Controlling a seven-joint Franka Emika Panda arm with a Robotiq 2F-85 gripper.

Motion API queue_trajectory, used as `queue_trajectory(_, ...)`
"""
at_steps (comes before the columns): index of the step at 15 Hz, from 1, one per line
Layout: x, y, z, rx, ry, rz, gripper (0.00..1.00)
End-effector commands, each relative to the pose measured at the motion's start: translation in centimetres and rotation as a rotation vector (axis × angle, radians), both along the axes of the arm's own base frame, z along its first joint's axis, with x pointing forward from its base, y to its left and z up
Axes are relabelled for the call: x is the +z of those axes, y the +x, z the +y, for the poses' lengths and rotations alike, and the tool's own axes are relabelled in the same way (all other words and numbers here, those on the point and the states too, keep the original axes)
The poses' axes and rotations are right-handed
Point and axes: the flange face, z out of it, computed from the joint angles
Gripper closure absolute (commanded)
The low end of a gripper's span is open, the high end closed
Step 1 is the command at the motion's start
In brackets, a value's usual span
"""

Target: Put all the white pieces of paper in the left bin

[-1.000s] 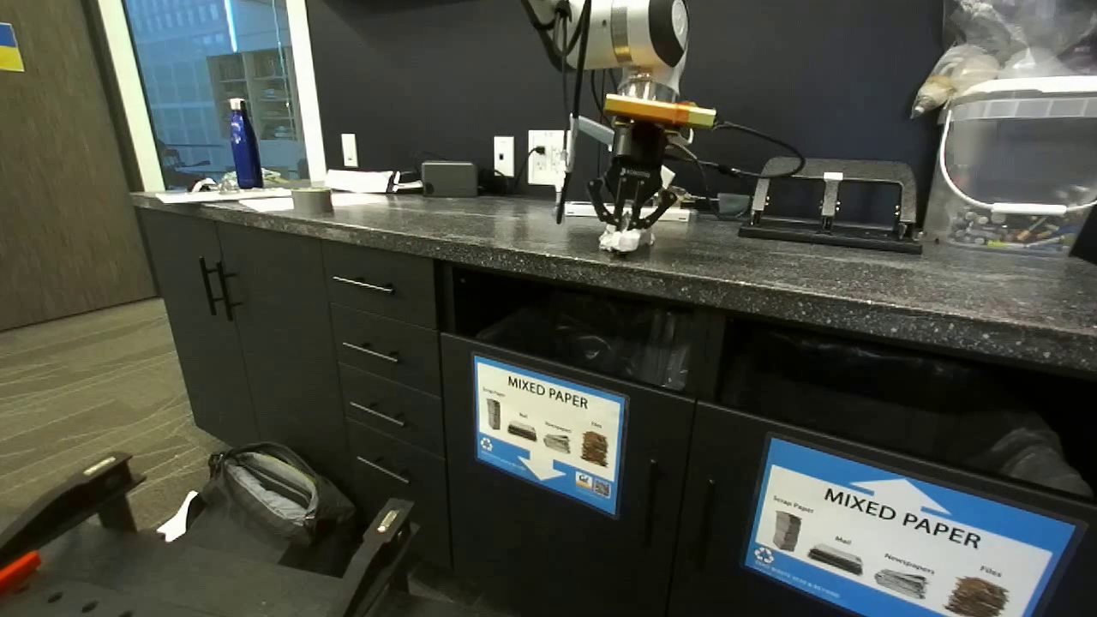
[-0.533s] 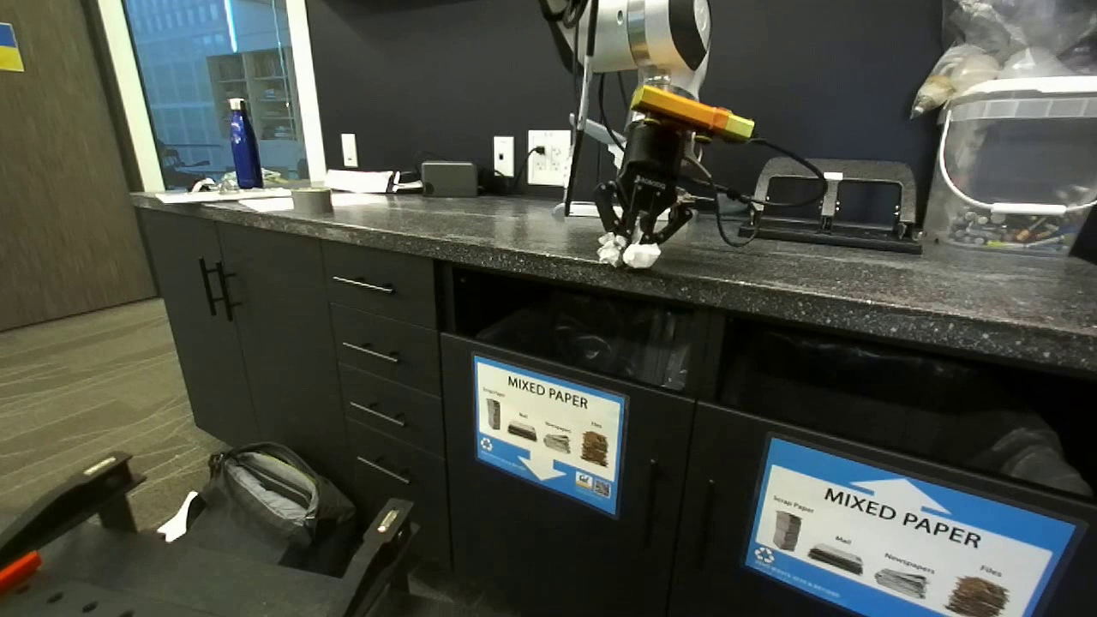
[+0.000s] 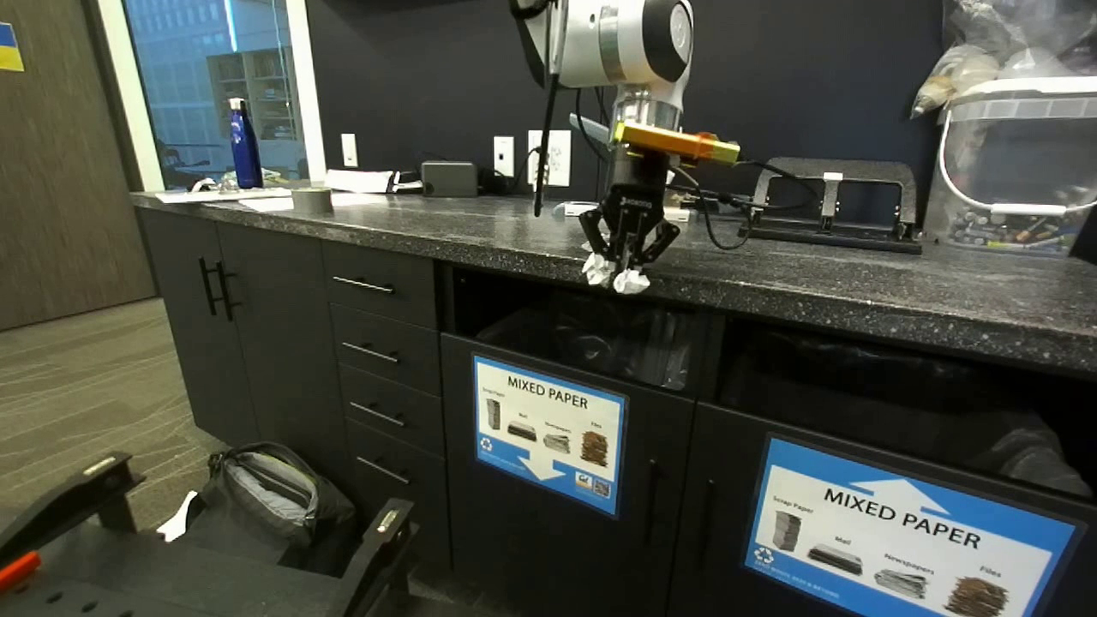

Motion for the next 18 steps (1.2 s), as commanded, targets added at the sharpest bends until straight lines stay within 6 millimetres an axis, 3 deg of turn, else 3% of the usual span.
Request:
queue_trajectory(1, 0.8, -2.9, 2.1, -0.035, -0.037, -0.139, 0.87)
queue_trajectory(6, -0.4, -8.2, 5.5, -0.047, -0.061, -0.190, 0.88)
queue_trajectory(10, -1.9, -13.9, 8.5, -0.049, -0.025, -0.093, 0.87)
queue_trajectory(14, -3.6, -15.9, 10.3, -0.088, 0.038, -0.097, 0.88)
queue_trajectory(18, -6.1, -14.9, 11.5, -0.155, 0.029, -0.263, 0.88)
